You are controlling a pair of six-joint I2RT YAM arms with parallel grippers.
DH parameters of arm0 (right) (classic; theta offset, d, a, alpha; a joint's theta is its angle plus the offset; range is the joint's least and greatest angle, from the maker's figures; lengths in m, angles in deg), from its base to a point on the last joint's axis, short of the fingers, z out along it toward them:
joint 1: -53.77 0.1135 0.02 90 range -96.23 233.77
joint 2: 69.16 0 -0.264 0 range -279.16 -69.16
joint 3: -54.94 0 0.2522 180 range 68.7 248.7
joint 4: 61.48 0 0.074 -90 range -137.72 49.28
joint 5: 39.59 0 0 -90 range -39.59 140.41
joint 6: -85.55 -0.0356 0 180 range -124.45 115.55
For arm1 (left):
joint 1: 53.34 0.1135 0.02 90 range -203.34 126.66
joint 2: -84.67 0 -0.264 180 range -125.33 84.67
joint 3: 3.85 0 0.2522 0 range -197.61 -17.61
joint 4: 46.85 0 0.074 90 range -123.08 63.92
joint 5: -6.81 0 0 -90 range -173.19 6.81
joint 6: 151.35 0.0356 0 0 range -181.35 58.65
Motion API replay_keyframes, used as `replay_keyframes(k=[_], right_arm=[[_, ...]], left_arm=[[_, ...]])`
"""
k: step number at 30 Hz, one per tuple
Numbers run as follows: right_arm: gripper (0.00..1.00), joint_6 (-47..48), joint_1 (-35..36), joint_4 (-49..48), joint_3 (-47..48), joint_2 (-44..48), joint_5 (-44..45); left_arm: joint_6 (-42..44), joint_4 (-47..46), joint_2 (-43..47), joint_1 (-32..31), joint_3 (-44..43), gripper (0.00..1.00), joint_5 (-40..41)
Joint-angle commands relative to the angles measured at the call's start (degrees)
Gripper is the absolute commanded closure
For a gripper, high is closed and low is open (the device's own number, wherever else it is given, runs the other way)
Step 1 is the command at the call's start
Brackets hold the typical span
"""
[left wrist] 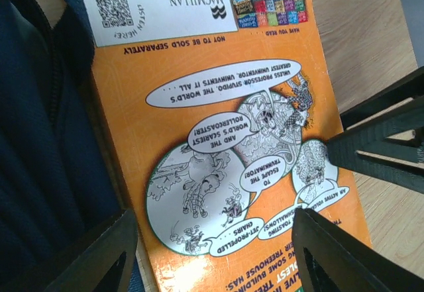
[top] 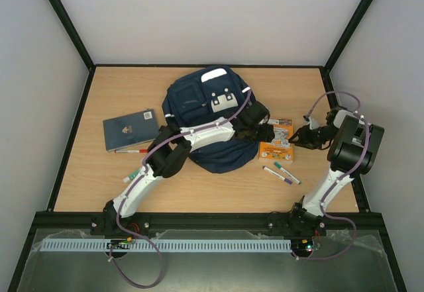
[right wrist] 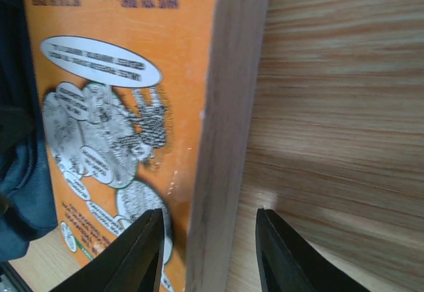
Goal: Pack the student bag
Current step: Pick up the book from the center of the board.
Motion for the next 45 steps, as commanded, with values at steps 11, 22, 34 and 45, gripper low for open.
replay_keyframes(k=[11,22,34,45], right_arm=[[0.87,-8.3,0.5,-5.5,-5.1,-5.2,15.5],[0.9,-8.3,0.4,-9.9,-9.3,-5.5,20.8],[0.95,-8.8,0.1,-11.6,-9.3,-5.7,29.0],[0.96,-7.2,-0.2,-11.7,-9.9,-7.0,30.7]], left_arm=[[-2.9,2.4,-2.7,-0.1,-0.1,0.31,-0.6],[-7.1,6.1,-5.0,-0.1,-0.5,0.3,2.6],[-13.3,9.8,-7.2,-0.1,-3.5,0.27,2.0],[-17.3,7.5,-11.0,-0.6,-3.6,0.26,-3.6]])
